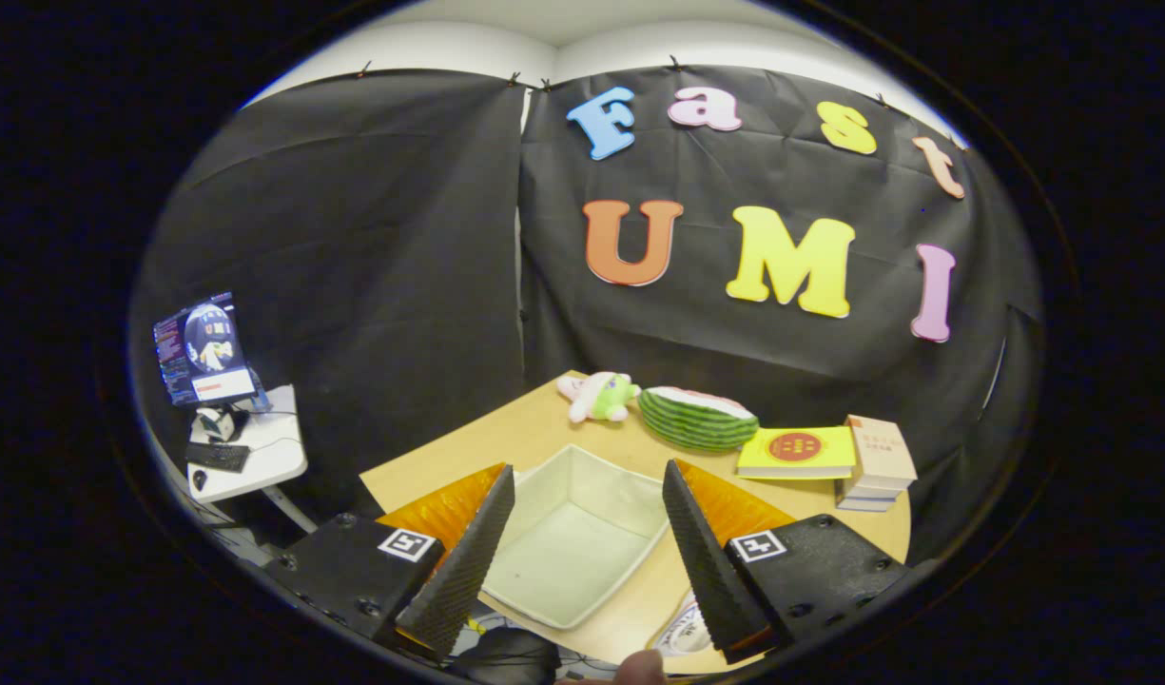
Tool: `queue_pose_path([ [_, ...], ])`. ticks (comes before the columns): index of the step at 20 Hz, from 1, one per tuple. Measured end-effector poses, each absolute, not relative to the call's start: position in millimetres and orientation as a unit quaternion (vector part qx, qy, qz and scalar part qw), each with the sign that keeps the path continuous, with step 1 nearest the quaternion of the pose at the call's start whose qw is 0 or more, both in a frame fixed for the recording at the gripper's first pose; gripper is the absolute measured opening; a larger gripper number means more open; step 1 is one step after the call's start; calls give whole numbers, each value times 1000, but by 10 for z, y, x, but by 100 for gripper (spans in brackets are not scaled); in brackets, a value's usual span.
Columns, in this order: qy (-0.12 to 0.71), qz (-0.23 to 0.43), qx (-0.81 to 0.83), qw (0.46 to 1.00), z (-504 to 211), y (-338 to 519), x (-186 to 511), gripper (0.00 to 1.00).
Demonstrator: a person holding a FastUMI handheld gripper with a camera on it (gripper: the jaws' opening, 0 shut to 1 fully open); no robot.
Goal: Open the storage box then place both shoes into the box .Put the left shoe in first, then the right shoe, with the right side of both shoes facing outward in a uniform manner.
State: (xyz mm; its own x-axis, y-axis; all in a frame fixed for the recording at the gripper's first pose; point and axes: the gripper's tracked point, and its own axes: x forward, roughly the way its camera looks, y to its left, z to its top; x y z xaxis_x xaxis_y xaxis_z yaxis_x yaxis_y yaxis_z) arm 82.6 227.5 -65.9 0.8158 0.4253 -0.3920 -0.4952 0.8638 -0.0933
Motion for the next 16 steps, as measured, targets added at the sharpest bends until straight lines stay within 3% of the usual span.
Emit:
queue_pose_path([
  [7,246,160,-97,951,-1100,1143,811,100],
  [16,461,139,-26,876,-2577,515,778,99],
])
